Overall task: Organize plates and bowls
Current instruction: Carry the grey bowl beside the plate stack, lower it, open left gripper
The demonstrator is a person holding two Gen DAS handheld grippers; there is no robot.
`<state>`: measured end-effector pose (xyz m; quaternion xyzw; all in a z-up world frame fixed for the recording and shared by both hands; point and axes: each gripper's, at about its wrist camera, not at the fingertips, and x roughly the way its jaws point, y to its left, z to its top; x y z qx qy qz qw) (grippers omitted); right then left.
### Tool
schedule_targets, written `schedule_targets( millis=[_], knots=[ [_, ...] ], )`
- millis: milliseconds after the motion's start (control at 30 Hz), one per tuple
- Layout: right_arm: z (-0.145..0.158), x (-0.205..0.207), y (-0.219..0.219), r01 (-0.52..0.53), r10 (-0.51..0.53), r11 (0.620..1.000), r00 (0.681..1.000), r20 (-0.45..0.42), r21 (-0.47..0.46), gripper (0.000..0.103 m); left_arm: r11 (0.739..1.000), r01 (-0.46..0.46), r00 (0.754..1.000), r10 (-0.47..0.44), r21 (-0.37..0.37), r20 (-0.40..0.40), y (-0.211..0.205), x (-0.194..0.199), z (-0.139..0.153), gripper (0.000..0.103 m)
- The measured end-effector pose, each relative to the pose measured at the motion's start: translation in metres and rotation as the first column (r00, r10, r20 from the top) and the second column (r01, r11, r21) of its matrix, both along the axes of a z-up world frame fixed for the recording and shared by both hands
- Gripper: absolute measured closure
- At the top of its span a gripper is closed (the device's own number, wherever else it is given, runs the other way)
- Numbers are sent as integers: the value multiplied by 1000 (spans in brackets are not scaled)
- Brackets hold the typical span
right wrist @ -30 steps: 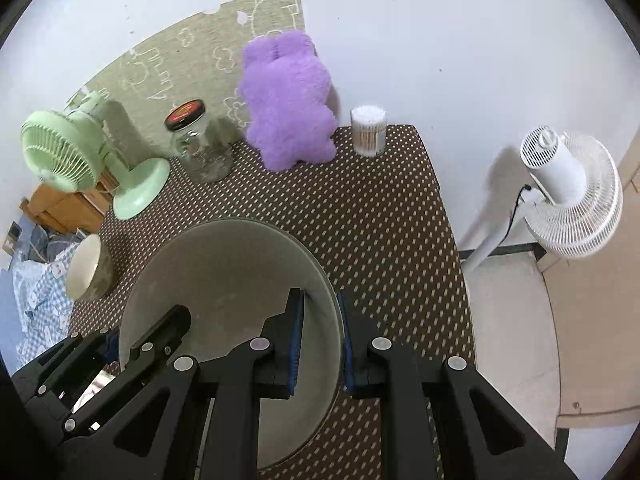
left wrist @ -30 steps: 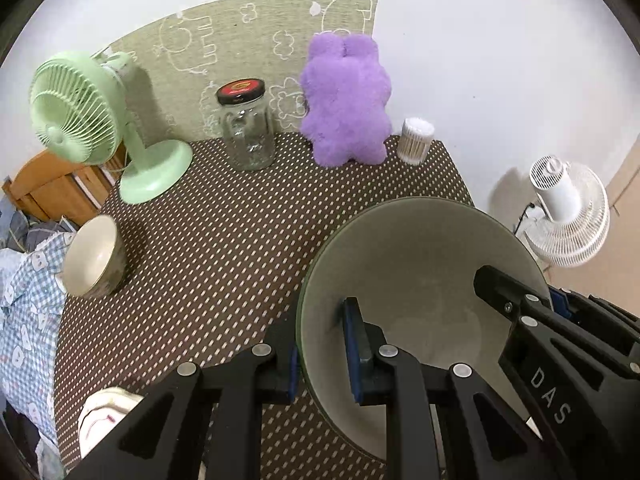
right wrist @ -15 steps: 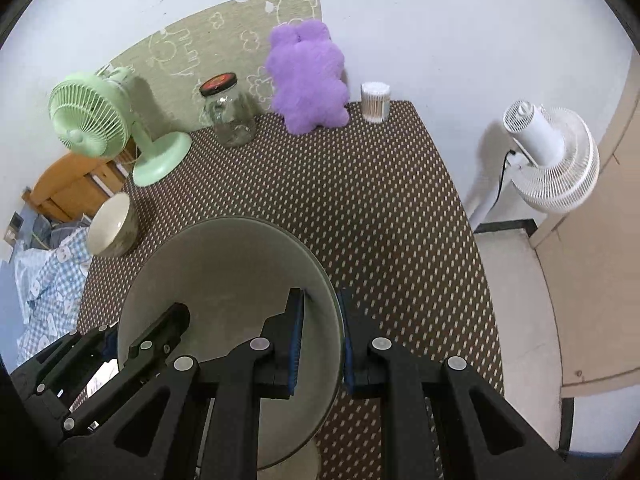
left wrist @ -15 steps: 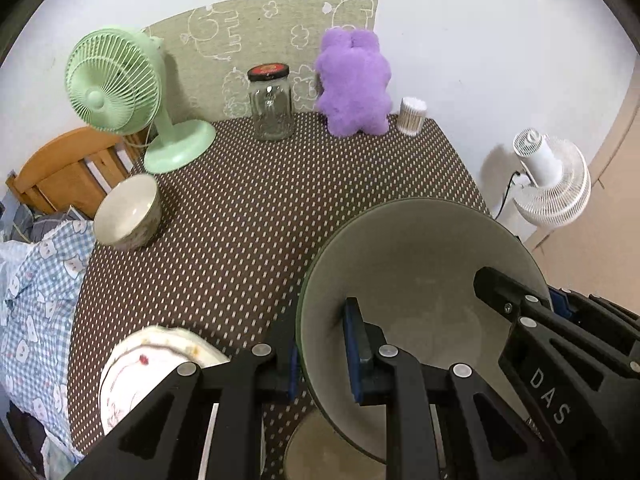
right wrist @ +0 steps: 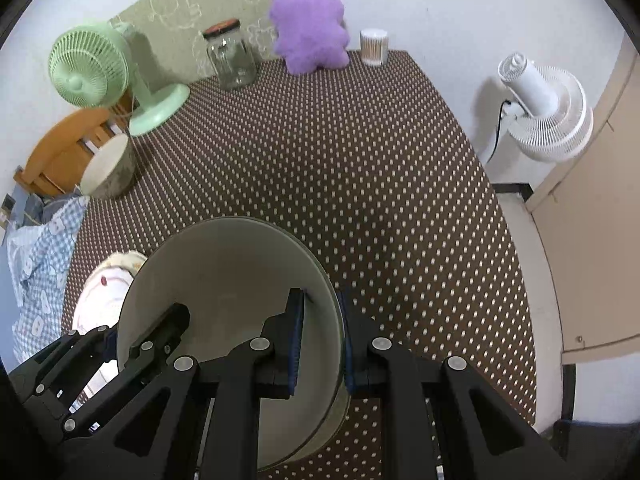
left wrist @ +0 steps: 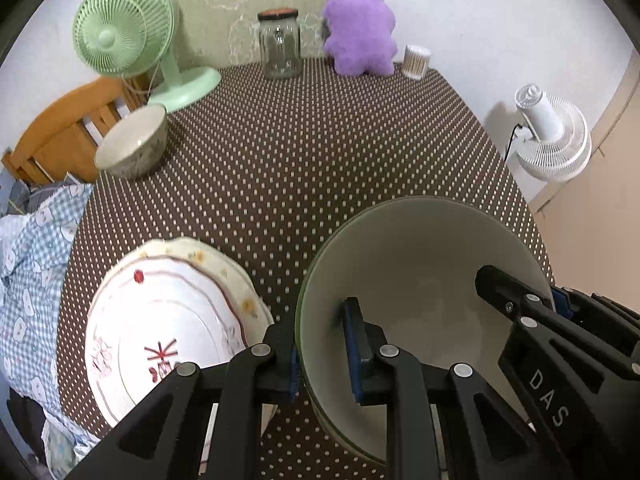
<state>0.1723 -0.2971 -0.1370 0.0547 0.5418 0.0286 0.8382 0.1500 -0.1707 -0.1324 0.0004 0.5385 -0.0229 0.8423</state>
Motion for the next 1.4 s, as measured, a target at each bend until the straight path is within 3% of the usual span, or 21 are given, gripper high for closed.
schedule_targets(
  millis=[300,633,900,1200,1400],
  knots=[
    [-20,-10,2,8,-9,1000,999,-49,-21,83,1000,15,999,-15,-3,-52,2,-11,-21,86],
    [-26,-16,5,9,-12,996,999,-38,-89,82,1000,20,997,-22,-16,-77,-4,-17,-35,84],
    [-34,-16,6,5,-11,993,999,-47,-117,81,999,21,998,-19,33,-59,-7,-19,-39,84],
    [-36,-18,10,-14,9,992,999,-41,-126,79,999,18,998,-16,28,-53,-5,-23,-42,84],
    [-35,-17,10,-31,24,993,998,-66,-112,78,1000,10,996,-11,-5,-94,-5,-24,-41,71]
  ],
)
